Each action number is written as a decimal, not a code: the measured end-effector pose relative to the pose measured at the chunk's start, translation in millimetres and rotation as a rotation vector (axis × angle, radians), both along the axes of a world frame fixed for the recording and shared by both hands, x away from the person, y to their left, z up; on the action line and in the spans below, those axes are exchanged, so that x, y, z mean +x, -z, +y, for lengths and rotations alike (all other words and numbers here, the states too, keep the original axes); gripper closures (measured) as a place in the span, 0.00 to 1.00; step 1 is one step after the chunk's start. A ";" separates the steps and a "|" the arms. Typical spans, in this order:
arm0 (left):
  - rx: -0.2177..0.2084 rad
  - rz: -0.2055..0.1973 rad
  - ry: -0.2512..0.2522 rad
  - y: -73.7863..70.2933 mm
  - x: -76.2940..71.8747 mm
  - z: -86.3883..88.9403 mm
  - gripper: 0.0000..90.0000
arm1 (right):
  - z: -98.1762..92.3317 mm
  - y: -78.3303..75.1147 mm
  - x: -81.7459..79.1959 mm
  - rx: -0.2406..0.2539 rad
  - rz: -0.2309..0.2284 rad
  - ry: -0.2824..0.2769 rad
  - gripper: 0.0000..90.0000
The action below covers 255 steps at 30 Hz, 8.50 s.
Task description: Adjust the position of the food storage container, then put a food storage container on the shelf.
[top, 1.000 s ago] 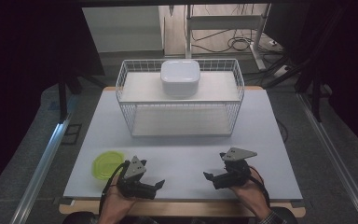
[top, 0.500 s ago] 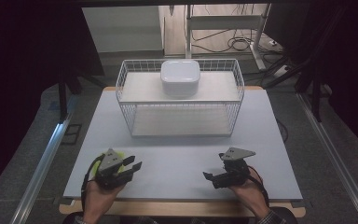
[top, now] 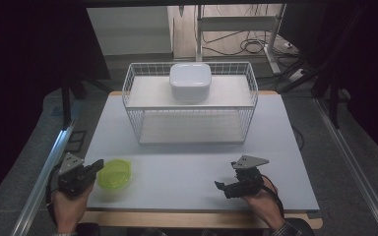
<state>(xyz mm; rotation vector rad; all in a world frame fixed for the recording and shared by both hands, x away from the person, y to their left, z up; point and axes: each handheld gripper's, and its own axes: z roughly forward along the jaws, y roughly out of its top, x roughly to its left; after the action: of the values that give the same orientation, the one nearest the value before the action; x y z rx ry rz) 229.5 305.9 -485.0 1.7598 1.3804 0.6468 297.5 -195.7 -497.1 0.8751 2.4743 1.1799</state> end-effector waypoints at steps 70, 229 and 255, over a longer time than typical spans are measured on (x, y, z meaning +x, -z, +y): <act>0.019 0.240 0.454 47.9 46.8 -131.3 0.99 | 3.7 5.1 1.4 -0.053 0.007 0.021 0.10; 0.122 0.025 0.419 41.0 11.8 -127.7 0.01 | 37.4 -113.5 88.4 0.481 0.444 -0.021 0.92; 0.110 0.027 0.422 42.1 12.3 -128.6 0.01 | 30.4 -206.2 117.9 0.589 0.331 0.065 0.92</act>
<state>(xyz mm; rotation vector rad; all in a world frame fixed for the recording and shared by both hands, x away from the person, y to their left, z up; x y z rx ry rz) 241.8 177.3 -527.1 2.0715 0.9580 0.4734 415.4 -165.2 -290.9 1.3840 2.3258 1.9197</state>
